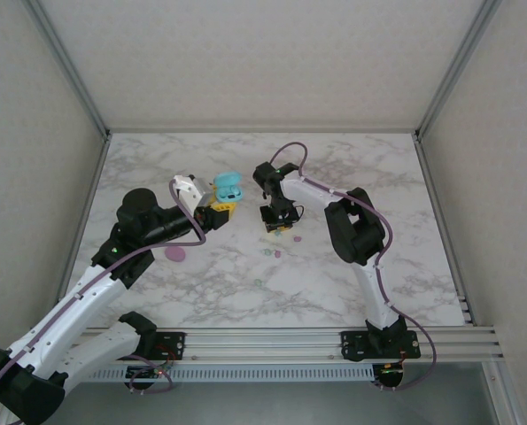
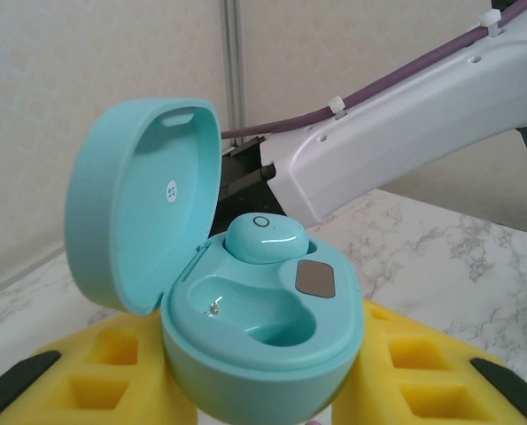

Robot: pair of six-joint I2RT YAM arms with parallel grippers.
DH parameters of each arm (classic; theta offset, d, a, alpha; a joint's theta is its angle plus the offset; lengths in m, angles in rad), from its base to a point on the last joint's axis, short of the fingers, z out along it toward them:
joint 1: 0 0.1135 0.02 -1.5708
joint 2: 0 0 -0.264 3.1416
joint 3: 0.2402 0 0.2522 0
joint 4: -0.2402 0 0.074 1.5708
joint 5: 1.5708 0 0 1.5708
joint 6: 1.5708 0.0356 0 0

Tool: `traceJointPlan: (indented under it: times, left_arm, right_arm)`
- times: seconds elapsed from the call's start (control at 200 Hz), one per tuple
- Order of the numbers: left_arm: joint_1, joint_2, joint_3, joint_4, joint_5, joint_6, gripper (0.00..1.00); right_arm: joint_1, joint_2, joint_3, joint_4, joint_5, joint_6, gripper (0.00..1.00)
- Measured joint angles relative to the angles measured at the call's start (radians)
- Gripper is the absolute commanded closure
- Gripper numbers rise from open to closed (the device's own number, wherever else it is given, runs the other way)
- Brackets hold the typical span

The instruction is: Insert wireless bluetooth earbuds into charging case

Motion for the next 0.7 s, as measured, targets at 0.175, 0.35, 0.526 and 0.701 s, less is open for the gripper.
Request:
traceJointPlan:
  times: [0.175,0.35,0.526,0.701]
  left_arm:
    - [0.0,0.0,0.0,0.0,0.0,0.0,0.71]
    - [0.0,0.0,0.0,0.0,0.0,0.0,0.71]
    - [0.0,0.0,0.0,0.0,0.0,0.0,0.72]
    - [0.0,0.0,0.0,0.0,0.0,0.0,0.72]
  right_arm:
    - [0.005,0.0,0.0,0.0,0.013,0.009,0.73]
    - [0.009,0.0,0.0,0.001,0.015,0.014,0.71]
    - [0.012,0.0,0.0,0.001,0.023,0.021,0.68]
    - [0.024,0.0,0.0,0.003,0.043,0.034,0.67]
